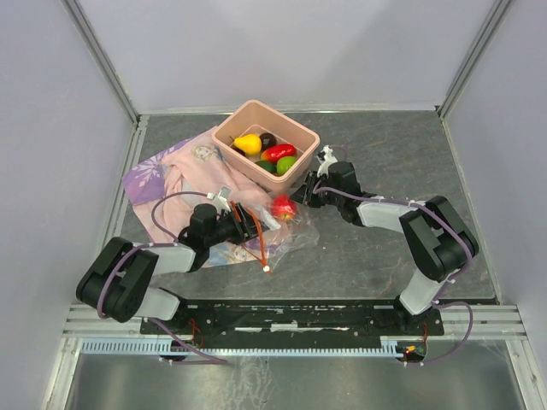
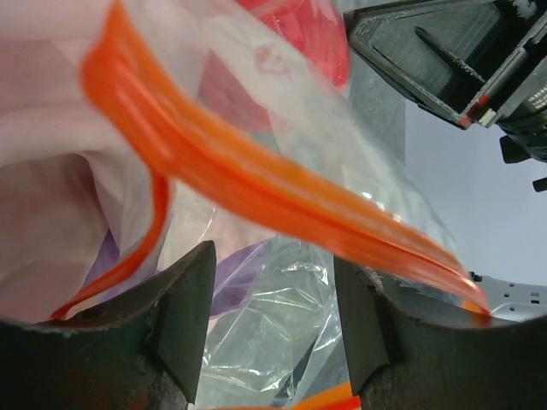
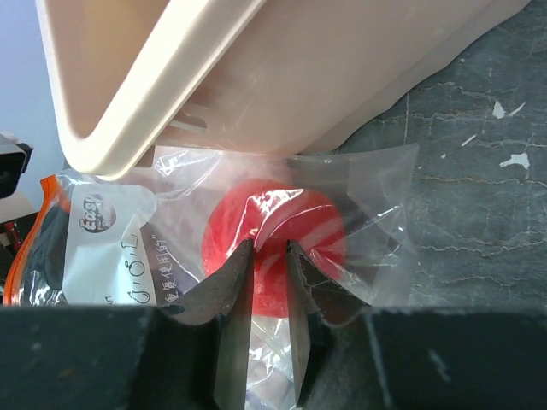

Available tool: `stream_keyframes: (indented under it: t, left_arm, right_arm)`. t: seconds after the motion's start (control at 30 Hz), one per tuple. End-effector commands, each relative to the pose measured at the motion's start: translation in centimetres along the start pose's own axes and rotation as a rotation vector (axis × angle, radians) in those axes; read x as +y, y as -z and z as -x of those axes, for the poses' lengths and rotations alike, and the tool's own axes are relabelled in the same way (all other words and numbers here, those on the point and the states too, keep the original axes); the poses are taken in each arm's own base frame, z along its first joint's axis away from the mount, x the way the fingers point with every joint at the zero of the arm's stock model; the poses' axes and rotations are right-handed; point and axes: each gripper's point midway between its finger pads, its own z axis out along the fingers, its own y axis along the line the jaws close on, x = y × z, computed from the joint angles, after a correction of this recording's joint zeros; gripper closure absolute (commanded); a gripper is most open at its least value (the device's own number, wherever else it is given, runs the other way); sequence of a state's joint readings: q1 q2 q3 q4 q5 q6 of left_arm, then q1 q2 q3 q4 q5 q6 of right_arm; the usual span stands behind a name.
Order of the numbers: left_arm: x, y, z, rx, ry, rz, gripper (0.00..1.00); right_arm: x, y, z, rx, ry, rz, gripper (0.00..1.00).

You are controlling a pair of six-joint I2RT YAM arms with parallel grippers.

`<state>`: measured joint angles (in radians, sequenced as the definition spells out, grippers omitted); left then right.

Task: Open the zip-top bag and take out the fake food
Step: Pick up the fake fruit from the zipper food storage bag.

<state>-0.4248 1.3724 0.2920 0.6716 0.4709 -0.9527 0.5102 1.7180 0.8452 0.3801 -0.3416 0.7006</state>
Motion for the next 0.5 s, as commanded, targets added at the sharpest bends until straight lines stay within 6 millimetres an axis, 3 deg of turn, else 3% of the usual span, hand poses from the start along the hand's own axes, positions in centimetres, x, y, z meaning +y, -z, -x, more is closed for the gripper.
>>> stream_keyframes:
  t: [0.0,0.2,0.47]
  left_arm:
    - [-1.6,-1.2,1.7,-0.052,-0.037,-0.046,0.36]
    - [-0.9,-1.6,2.3,-0.094,-0.055,-0.014,0.34]
    - [-1.1,-2.5,3.1,-0.11,-0.095,-0.015,0.31]
  right_arm:
    - [-0.5,0.6,-0.8,0.025,0.023,-0.023,0.73]
    - [-2.8,0.9,-1.8,0.076,0.06,-0.143,0.85]
    - [-2.1,0.6,-3.5,0.131,0.091,-0.101,0.87]
